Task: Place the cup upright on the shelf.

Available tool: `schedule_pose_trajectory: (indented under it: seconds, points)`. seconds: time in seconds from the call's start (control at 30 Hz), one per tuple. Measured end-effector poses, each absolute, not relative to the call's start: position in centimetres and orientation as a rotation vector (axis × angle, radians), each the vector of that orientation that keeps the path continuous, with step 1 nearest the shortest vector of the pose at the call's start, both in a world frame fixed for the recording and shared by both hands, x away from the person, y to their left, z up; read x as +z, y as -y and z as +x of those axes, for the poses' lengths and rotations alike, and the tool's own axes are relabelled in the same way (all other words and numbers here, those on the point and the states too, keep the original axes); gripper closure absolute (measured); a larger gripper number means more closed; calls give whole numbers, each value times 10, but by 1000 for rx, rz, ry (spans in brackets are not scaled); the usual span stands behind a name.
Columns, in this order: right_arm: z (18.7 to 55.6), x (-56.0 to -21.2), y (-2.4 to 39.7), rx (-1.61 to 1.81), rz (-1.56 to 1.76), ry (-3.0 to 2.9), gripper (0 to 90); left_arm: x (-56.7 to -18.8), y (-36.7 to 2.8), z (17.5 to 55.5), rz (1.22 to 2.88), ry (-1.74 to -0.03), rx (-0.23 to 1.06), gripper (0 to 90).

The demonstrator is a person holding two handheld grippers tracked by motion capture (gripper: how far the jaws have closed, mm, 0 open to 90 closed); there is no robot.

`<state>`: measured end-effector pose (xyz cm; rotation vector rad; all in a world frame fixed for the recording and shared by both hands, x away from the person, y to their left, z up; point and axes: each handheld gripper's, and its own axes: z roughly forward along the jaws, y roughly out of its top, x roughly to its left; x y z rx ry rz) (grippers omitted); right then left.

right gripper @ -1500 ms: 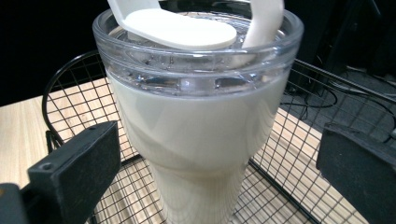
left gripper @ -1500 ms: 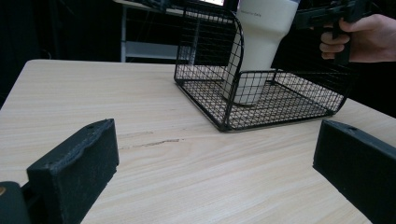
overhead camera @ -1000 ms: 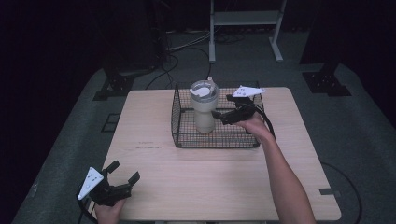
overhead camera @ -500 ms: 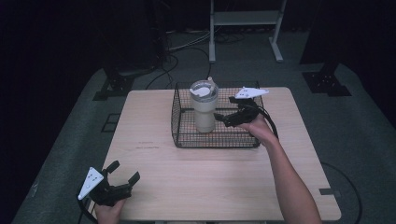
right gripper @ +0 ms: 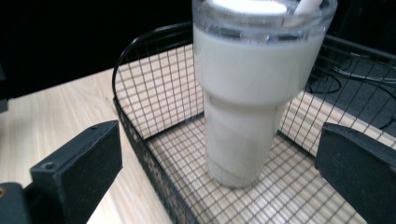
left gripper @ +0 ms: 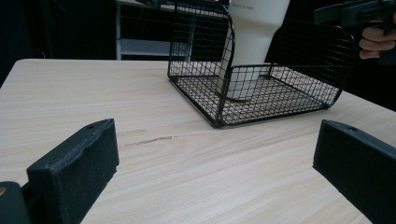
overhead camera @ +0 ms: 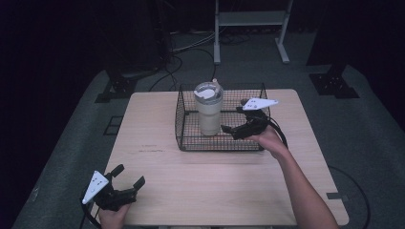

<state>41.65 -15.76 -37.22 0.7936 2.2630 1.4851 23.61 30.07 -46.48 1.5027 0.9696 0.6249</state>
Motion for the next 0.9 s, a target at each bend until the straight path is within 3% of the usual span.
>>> schedule_pose_trajectory:
  seconds: [0.9]
  points:
    - [372, -391, 205, 1509, 865, -2257, 0, -466, -297, 236, 1522, -968, 628, 0]
